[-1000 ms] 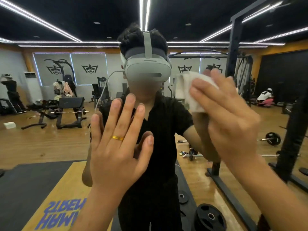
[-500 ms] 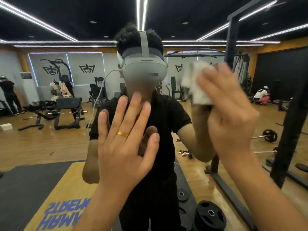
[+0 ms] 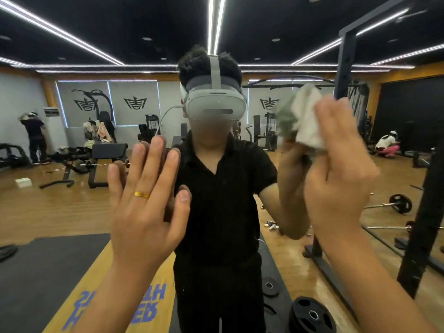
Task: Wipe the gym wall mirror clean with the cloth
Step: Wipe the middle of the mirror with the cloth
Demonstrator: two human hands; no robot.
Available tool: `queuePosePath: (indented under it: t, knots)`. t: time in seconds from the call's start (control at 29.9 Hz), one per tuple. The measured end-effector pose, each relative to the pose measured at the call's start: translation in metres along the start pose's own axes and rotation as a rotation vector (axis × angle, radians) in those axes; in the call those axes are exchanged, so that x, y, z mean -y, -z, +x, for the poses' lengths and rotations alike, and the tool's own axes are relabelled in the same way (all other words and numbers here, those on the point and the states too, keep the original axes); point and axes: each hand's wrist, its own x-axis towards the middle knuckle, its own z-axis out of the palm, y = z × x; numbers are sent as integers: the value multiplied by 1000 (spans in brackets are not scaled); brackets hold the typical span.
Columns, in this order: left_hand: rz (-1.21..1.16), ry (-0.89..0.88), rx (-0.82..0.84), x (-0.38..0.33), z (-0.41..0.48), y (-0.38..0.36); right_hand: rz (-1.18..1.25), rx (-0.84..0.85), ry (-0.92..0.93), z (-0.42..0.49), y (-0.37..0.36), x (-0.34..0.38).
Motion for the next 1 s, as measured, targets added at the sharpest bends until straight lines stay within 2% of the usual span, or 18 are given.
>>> queuePosePath:
  t: [0.07, 0.13, 0.2, 0.33, 0.4, 0.43, 0.5, 0.53, 0.6, 0.77, 1.0]
  knots:
    - [-5, 10, -14, -1, 0, -1, 22, -73, -106, 6, -9, 13]
    - [2, 14, -16, -2, -1, -1, 44, -50, -136, -4, -25, 36]
    - [7, 15, -15, -1, -1, -1, 58, 22, -64, -20, -36, 54]
    - [13, 9, -18, 0, -1, -1, -27, 200, 215, -35, -34, 48]
    - [10, 8, -20, 1, -1, -1, -77, 206, 263, -23, -28, 37]
    - [10, 7, -19, 1, -1, -1, -84, 161, 230, -14, -25, 32]
    - [13, 5, -20, 1, -1, -1, 10, 35, 45, 4, -22, 28]
    - [13, 6, -19, 0, -1, 0, 45, 10, -28, 9, -23, 30]
    - [-6, 13, -14, 0, -1, 1, -39, 7, -76, 4, -29, 43]
    - [-36, 12, -9, 3, -1, 3, -150, 67, 30, -39, -40, 75]
    - [-39, -3, 10, 5, -3, 4, -152, 213, 197, -37, -18, 51]
